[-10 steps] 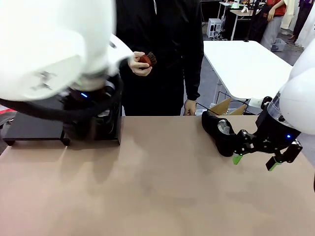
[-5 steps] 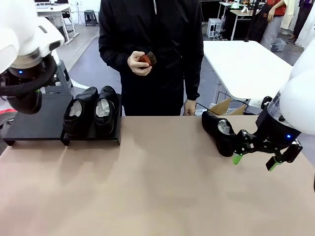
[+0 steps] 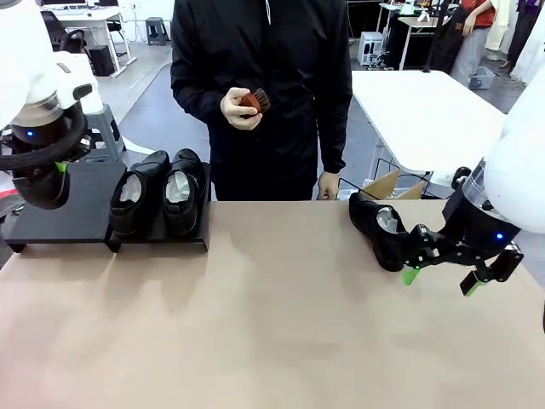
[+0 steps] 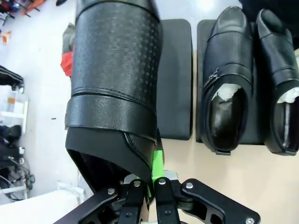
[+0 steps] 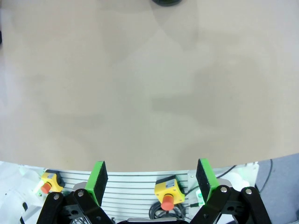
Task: Organize the shoes by placing them on the stand.
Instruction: Place the Shoe from the middle of the table onto the Shoes Stand.
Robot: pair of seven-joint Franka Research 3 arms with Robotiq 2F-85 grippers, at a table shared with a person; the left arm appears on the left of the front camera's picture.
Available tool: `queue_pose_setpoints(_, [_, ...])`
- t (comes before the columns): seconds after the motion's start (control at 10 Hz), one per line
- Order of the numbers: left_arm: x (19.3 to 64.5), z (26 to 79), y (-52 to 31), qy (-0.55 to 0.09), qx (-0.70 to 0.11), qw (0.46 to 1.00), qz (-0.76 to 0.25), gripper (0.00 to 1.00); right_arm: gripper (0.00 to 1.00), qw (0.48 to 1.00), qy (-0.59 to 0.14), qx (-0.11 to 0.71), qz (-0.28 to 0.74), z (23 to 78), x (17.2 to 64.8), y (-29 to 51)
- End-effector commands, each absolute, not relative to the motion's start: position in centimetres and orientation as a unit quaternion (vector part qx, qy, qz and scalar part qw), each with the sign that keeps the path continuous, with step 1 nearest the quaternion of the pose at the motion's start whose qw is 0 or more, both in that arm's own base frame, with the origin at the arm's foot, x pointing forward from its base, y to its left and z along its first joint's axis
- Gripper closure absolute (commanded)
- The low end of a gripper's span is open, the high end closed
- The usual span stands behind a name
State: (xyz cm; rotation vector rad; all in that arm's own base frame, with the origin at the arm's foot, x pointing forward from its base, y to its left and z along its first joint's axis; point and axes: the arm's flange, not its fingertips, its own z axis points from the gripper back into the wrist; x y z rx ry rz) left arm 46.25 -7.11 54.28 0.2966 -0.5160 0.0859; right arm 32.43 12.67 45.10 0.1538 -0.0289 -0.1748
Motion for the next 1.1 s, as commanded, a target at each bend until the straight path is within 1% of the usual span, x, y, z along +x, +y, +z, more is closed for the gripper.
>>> queue_pose_setpoints(0.0, [46.2, 54.4, -7.2, -0.255, 0.143, 0.955, 0.046, 1.0, 0.0, 0.993, -0.014, 0.078, -0.084, 45.2, 32.4, 12.8])
queue_pose_setpoints(0.1, [47.2, 53.5, -6.7, -0.247, 0.161, 0.955, 0.032, 1.0, 0.0, 0.993, -0.014, 0.078, -0.084, 45.2, 32.4, 12.8])
queue_pose_setpoints(0.3, [49.8, 52.2, -3.7, -0.225, 0.153, 0.962, -0.011, 1.0, 0.0, 0.993, -0.014, 0.078, -0.084, 45.2, 32.4, 12.8])
queue_pose_setpoints(0.4, [50.9, 51.7, -2.5, -0.229, 0.176, 0.957, -0.007, 1.0, 0.0, 0.993, -0.014, 0.078, -0.084, 45.2, 32.4, 12.8])
queue_pose_setpoints(0.5, [52.2, 51.4, -1.7, -0.233, 0.179, 0.956, -0.014, 1.0, 0.0, 0.993, -0.014, 0.078, -0.084, 45.2, 32.4, 12.8])
queue_pose_setpoints(0.7, [54.9, 50.1, -0.1, -0.225, 0.167, 0.96, -0.022, 1.0, 0.0, 0.993, -0.014, 0.078, -0.084, 45.2, 32.4, 12.8])
queue_pose_setpoints(0.8, [56.1, 48.9, 0.9, -0.216, 0.173, 0.961, -0.027, 1.0, 0.0, 0.993, -0.014, 0.078, -0.084, 45.2, 32.4, 12.8])
queue_pose_setpoints(1.0, [57.7, 46.8, 2.1, -0.201, 0.156, 0.967, -0.036, 1.0, 0.0, 0.993, -0.014, 0.078, -0.084, 45.2, 32.4, 12.8])
